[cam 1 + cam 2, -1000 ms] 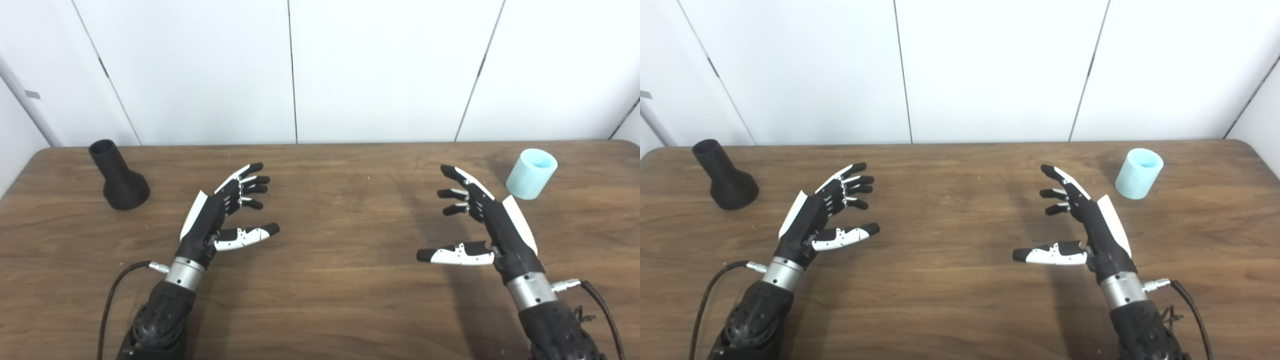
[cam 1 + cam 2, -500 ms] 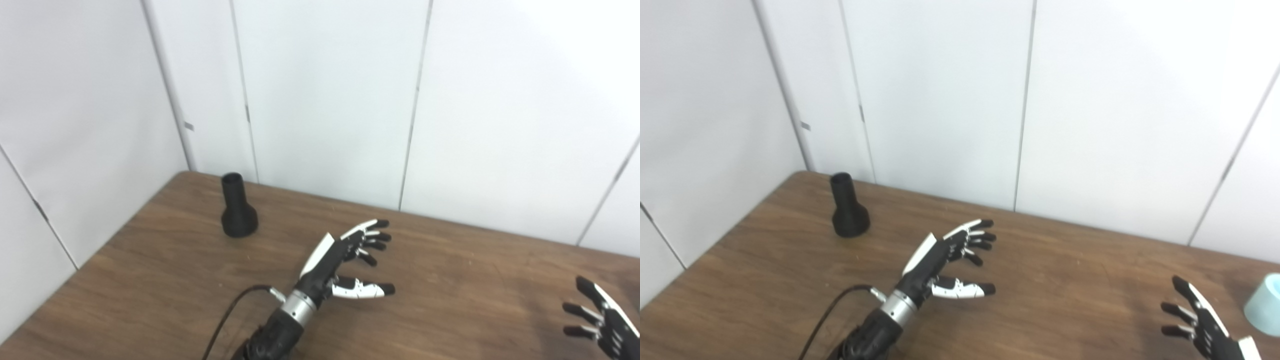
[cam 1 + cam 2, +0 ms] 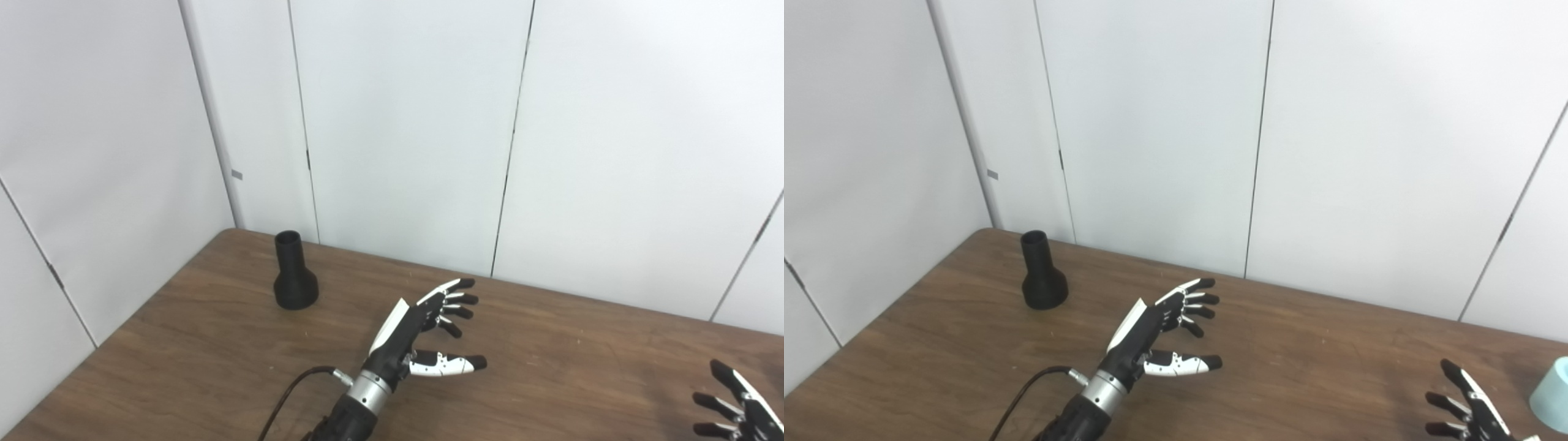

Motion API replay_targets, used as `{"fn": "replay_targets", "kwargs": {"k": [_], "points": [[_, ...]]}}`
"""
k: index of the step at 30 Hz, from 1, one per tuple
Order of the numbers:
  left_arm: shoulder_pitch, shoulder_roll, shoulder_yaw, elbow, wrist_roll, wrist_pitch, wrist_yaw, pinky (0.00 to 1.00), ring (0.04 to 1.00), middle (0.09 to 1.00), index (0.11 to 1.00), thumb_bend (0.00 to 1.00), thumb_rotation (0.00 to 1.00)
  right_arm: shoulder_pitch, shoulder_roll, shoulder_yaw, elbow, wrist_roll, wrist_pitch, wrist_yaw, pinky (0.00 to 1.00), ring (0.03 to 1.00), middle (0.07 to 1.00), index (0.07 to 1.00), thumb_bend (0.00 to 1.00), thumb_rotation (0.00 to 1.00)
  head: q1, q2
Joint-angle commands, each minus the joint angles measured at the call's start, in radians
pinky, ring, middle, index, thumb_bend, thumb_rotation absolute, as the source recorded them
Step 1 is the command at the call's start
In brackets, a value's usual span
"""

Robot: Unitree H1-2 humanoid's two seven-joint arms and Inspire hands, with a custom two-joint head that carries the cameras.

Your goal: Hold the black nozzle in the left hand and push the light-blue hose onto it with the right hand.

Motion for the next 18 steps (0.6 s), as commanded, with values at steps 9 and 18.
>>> {"fn": "replay_targets", "kwargs": {"k": [9, 18], "points": [[0.031, 0.138, 0.072, -0.285, 0.214, 0.245, 0.017, 0.55, 0.716, 0.787, 0.836, 0.78, 0.21, -0.047, -0.045, -0.019, 0.027, -0.012, -0.095, -0.014, 0.61, 0.805, 0.947, 0.921, 0.73, 0.00, 0.013, -0.007], [-0.001, 0.319, 0.170, -0.401, 0.204, 0.346, -0.037, 0.62, 0.750, 0.798, 0.834, 0.80, 0.26, -0.057, -0.043, -0.017, 0.053, -0.035, -0.119, -0.019, 0.60, 0.801, 0.945, 0.921, 0.72, 0.00, 0.026, -0.011]]}}
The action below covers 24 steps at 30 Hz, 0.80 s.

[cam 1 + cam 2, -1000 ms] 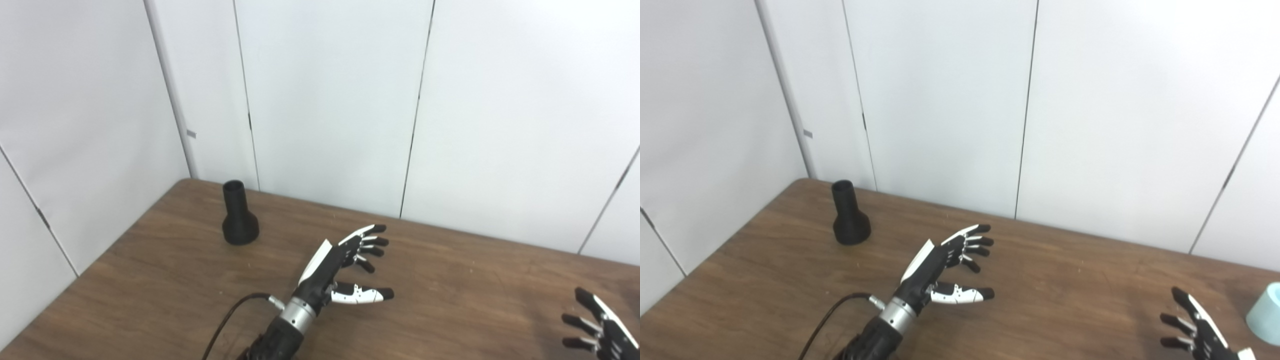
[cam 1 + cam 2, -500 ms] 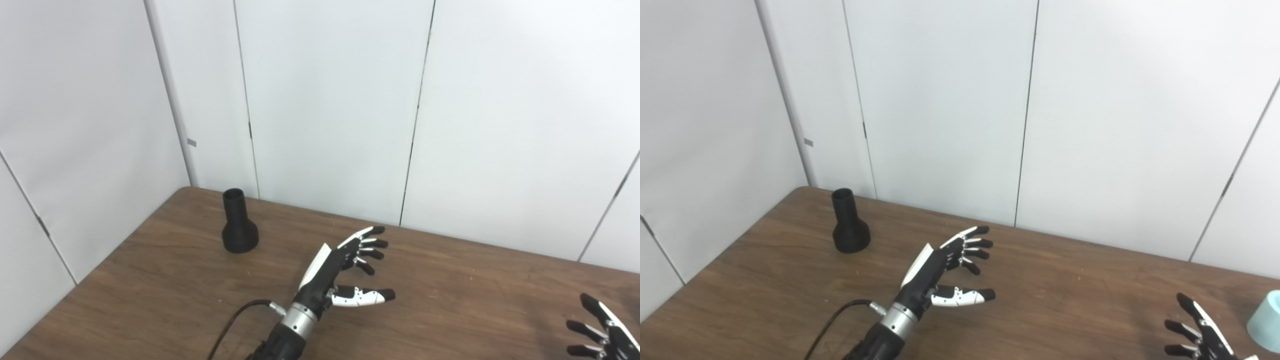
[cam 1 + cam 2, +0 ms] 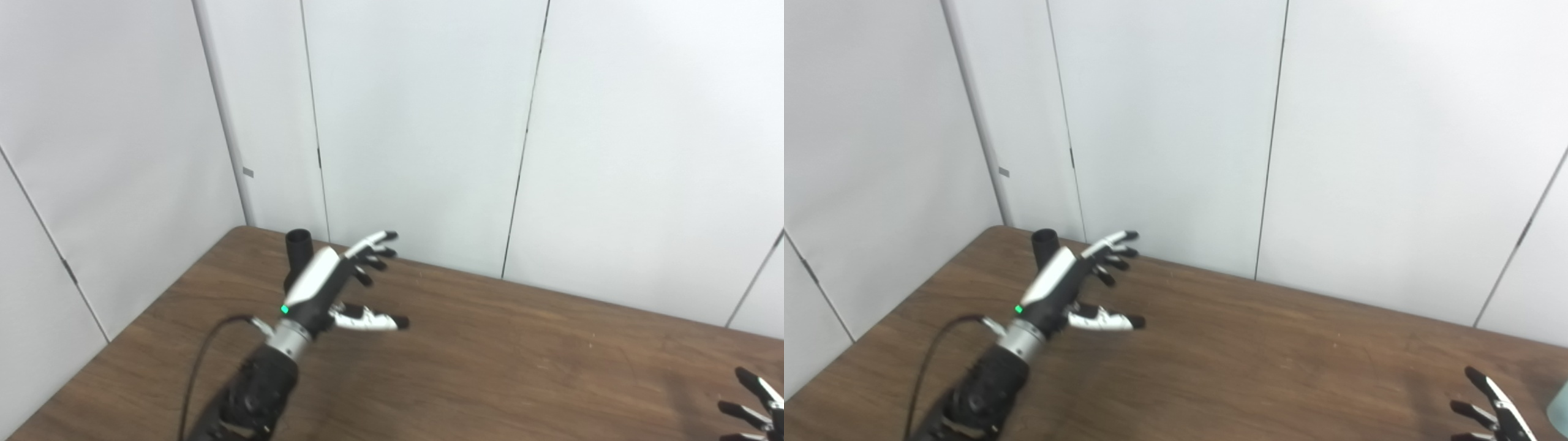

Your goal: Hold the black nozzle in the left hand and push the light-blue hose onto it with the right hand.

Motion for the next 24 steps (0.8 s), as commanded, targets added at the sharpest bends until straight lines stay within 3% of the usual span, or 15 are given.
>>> {"fn": "replay_targets", "kwargs": {"k": [1, 4, 9, 11, 14, 19, 24], "points": [[-0.039, 0.033, 0.026, -0.029, 0.010, -0.007, 0.027, 0.62, 0.757, 0.800, 0.834, 0.80, 0.27, -0.031, -0.016, -0.009, -0.011, -0.003, -0.052, -0.015, 0.60, 0.801, 0.945, 0.922, 0.72, 0.00, 0.000, 0.000], [-0.063, 0.050, 0.061, 0.007, 0.022, -0.029, 0.075, 0.63, 0.773, 0.806, 0.834, 0.80, 0.28, -0.033, -0.016, -0.008, -0.011, -0.004, -0.052, -0.014, 0.59, 0.801, 0.944, 0.922, 0.72, 0.00, 0.000, 0.000], [-0.113, 0.058, 0.127, 0.031, 0.062, -0.022, 0.174, 0.60, 0.778, 0.807, 0.819, 0.78, 0.21, -0.037, -0.018, -0.010, -0.009, 0.006, -0.049, -0.010, 0.59, 0.803, 0.946, 0.924, 0.71, 0.00, 0.002, -0.003], [-0.127, 0.054, 0.139, 0.039, 0.087, -0.017, 0.210, 0.65, 0.808, 0.824, 0.824, 0.78, 0.20, -0.039, -0.016, -0.009, -0.007, 0.006, -0.048, -0.010, 0.59, 0.803, 0.947, 0.924, 0.71, 0.00, 0.004, -0.003], [-0.144, 0.054, 0.150, 0.056, 0.133, 0.001, 0.262, 0.69, 0.832, 0.846, 0.841, 0.78, 0.21, -0.043, -0.015, -0.008, -0.001, 0.008, -0.049, -0.010, 0.59, 0.803, 0.947, 0.925, 0.71, 0.00, 0.003, -0.003], [-0.161, 0.039, 0.160, 0.082, 0.191, 0.058, 0.340, 0.68, 0.833, 0.864, 0.878, 0.80, 0.22, -0.041, -0.012, -0.008, -0.009, 0.011, -0.043, -0.010, 0.57, 0.781, 0.947, 0.926, 0.70, 0.00, -0.002, 0.000], [-0.178, 0.033, 0.152, 0.134, 0.228, 0.115, 0.389, 0.79, 0.898, 0.930, 0.938, 0.82, 0.26, -0.039, -0.013, -0.007, -0.021, 0.005, -0.038, -0.011, 0.53, 0.762, 0.944, 0.921, 0.71, 0.00, -0.003, 0.003]]}}
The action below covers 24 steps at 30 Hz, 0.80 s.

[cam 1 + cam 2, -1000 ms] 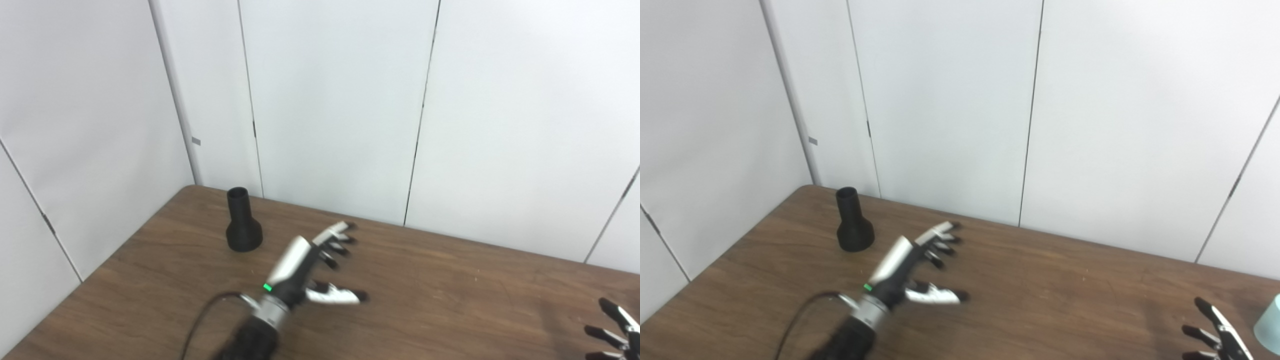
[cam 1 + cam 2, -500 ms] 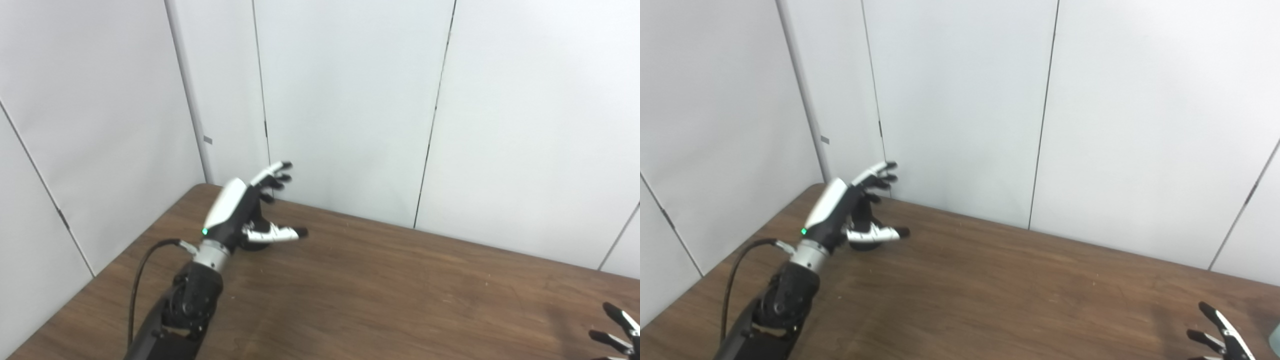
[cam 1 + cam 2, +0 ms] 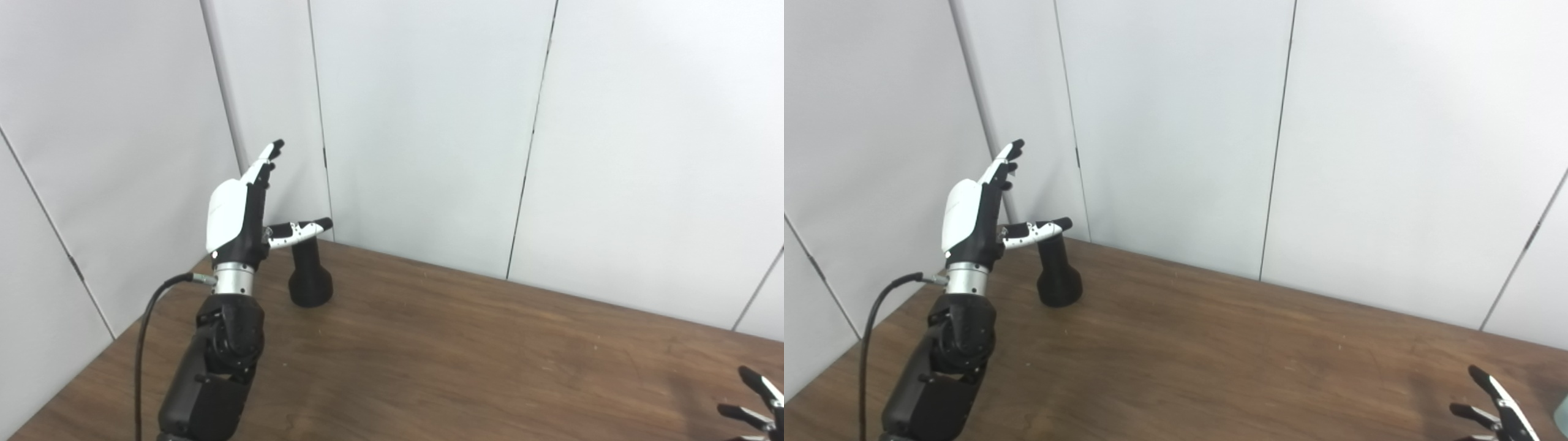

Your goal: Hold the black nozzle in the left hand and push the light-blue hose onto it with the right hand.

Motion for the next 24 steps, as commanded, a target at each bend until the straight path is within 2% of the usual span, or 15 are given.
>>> {"fn": "replay_targets", "kwargs": {"k": [1, 10, 19, 22, 24], "points": [[-0.056, 0.027, 0.001, -0.003, 0.016, 0.028, 0.019, 0.81, 0.907, 0.937, 0.944, 0.83, 0.26, -0.025, -0.014, -0.008, -0.042, 0.006, -0.031, -0.006, 0.53, 0.761, 0.944, 0.921, 0.71, 0.00, -0.003, 0.002], [-0.051, 0.052, -0.037, -0.010, -0.020, 0.257, -0.163, 0.87, 0.950, 0.991, 1.000, 0.98, 0.31, -0.022, -0.017, -0.013, -0.047, 0.012, -0.031, -0.004, 0.52, 0.750, 0.941, 0.920, 0.71, 0.00, -0.002, 0.007], [-0.043, 0.043, -0.043, 0.002, -0.104, 0.318, -0.229, 0.87, 0.951, 0.971, 1.000, 0.99, 0.29, -0.020, -0.025, -0.015, -0.050, 0.013, -0.028, 0.001, 0.51, 0.743, 0.937, 0.916, 0.71, 0.00, 0.002, 0.016], [-0.047, 0.052, -0.074, 0.016, -0.065, 0.367, -0.250, 0.83, 0.935, 0.959, 1.000, 0.99, 0.30, -0.017, -0.029, -0.017, -0.052, 0.015, -0.029, 0.003, 0.51, 0.741, 0.937, 0.913, 0.71, 0.00, 0.001, 0.021], [-0.048, 0.051, -0.082, 0.035, -0.042, 0.376, -0.251, 0.82, 0.922, 0.951, 1.000, 1.00, 0.31, -0.016, -0.033, -0.022, -0.050, 0.021, -0.033, 0.004, 0.51, 0.739, 0.937, 0.913, 0.71, 0.00, 0.001, 0.021]]}}
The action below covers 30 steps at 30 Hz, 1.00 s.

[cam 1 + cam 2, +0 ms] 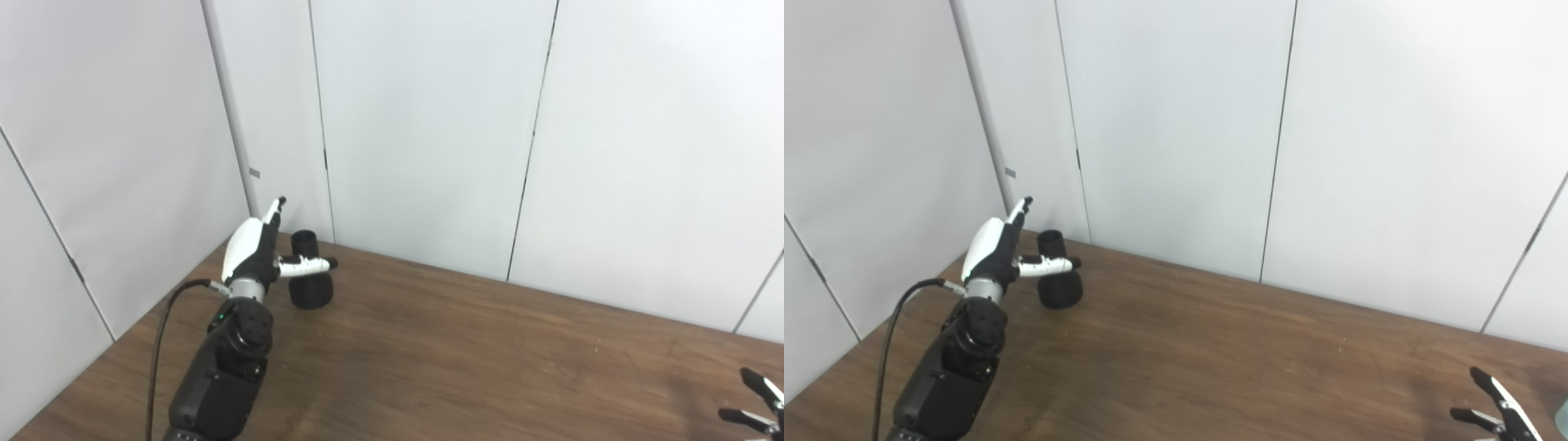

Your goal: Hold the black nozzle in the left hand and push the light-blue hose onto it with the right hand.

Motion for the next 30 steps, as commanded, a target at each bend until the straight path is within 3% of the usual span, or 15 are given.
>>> {"fn": "replay_targets", "kwargs": {"k": [1, 4, 11, 17, 20, 24, 30], "points": [[-0.037, 0.031, 0.003, 0.004, 0.041, 0.008, 0.009, 0.82, 0.918, 0.948, 1.000, 1.00, 0.32, -0.018, -0.031, -0.019, -0.037, 0.020, -0.034, 0.001, 0.51, 0.739, 0.937, 0.913, 0.71, 0.00, 0.000, 0.003], [-0.045, 0.008, 0.013, 0.036, 0.082, 0.008, 0.003, 0.83, 0.921, 0.949, 1.000, 1.00, 0.33, -0.018, -0.031, -0.027, -0.037, 0.032, -0.032, 0.001, 0.51, 0.737, 0.933, 0.913, 0.70, 0.00, 0.000, 0.004], [-0.047, -0.008, 0.023, 0.083, 0.095, 0.008, 0.013, 0.64, 0.822, 0.945, 1.000, 0.99, 0.30, -0.016, -0.022, -0.028, -0.050, 0.035, -0.016, -0.006, 0.52, 0.738, 0.933, 0.915, 0.69, 0.00, -0.004, 0.010], [-0.052, -0.012, 0.019, 0.148, 0.083, 0.007, 0.050, 0.60, 0.768, 0.905, 1.000, 0.99, 0.30, -0.013, -0.024, -0.033, -0.049, 0.039, -0.024, -0.009, 0.51, 0.736, 0.928, 0.915, 0.70, 0.00, -0.002, 0.016], [-0.054, -0.011, 0.014, 0.167, 0.083, 0.007, 0.059, 0.63, 0.800, 0.913, 1.000, 0.99, 0.31, -0.012, -0.025, -0.033, -0.051, 0.042, -0.021, -0.007, 0.51, 0.736, 0.928, 0.915, 0.69, 0.00, -0.002, 0.016], [-0.058, -0.006, -0.001, 0.207, 0.063, 0.005, 0.064, 0.75, 0.877, 0.940, 0.999, 1.00, 0.31, -0.009, -0.026, -0.034, -0.056, 0.048, -0.017, -0.004, 0.51, 0.736, 0.928, 0.916, 0.69, 0.00, -0.004, 0.022], [-0.055, -0.026, 0.009, 0.163, 0.104, 0.008, -0.012, 0.72, 0.856, 0.903, 0.886, 0.98, 0.29, -0.006, -0.027, -0.032, -0.063, 0.048, -0.014, -0.002, 0.51, 0.732, 0.928, 0.915, 0.69, 0.00, -0.005, 0.029]]}}
